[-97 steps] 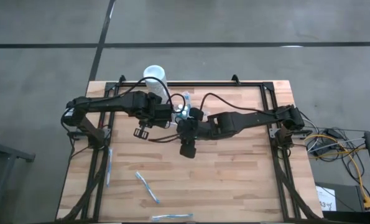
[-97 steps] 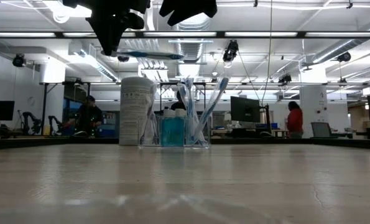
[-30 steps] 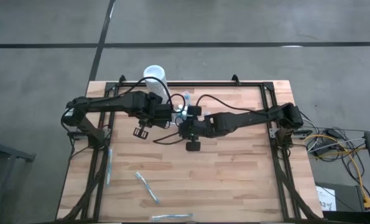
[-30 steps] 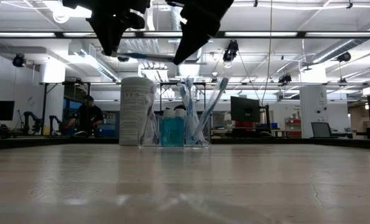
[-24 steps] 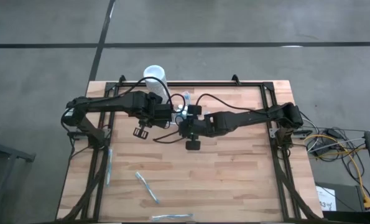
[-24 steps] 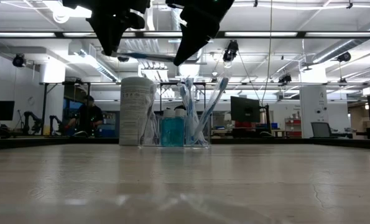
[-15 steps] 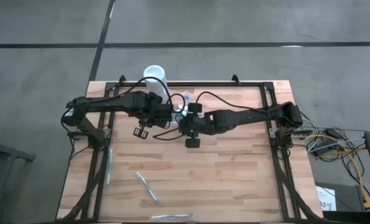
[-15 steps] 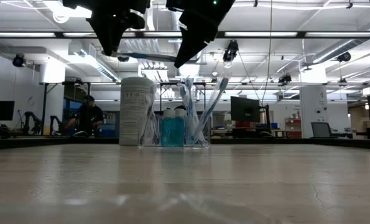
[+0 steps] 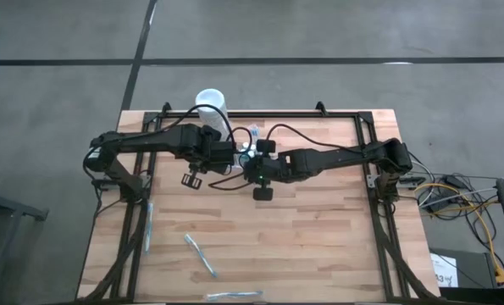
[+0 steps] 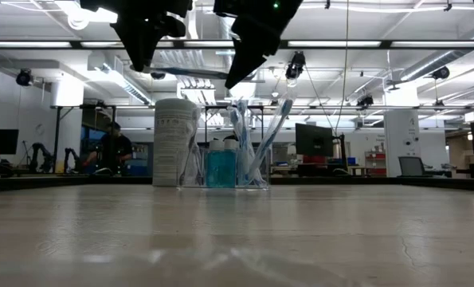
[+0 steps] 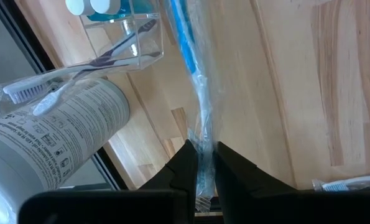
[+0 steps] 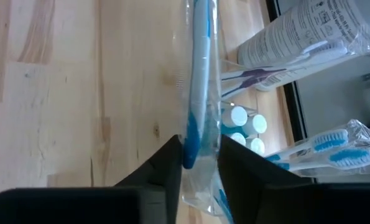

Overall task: Pick & Place toothbrushing station
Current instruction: Put the blue toothbrush into the right of the transparent organizer

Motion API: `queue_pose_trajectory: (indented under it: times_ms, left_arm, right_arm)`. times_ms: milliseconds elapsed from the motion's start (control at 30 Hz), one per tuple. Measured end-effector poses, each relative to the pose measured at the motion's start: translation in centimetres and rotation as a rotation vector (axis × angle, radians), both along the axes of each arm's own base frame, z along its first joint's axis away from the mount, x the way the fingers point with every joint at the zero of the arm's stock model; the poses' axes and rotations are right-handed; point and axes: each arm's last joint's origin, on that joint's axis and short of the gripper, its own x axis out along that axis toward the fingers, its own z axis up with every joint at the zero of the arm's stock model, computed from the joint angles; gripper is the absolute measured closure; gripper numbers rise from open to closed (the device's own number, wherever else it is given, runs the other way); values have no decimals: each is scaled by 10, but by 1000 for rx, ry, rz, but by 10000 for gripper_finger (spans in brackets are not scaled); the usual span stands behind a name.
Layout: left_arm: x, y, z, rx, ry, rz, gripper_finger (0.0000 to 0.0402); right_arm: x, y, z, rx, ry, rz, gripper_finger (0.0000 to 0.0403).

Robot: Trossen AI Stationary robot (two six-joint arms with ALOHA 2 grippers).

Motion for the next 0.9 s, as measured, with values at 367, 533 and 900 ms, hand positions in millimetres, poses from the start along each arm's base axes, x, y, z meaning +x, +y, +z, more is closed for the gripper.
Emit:
queue_pose_trajectory:
  times_ms: [367,533,900]
  left_arm:
    - [0,0,0,-1,1,1,355]
    - [0,0,0,-1,1,3,355]
    - [0,0,0,1,-36,123,355]
  right_arm:
    - [0,0,0,-21,14,26,385]
    - [0,0,0,-21,13,27,387]
    - [0,-1,0,-24,12,24,389]
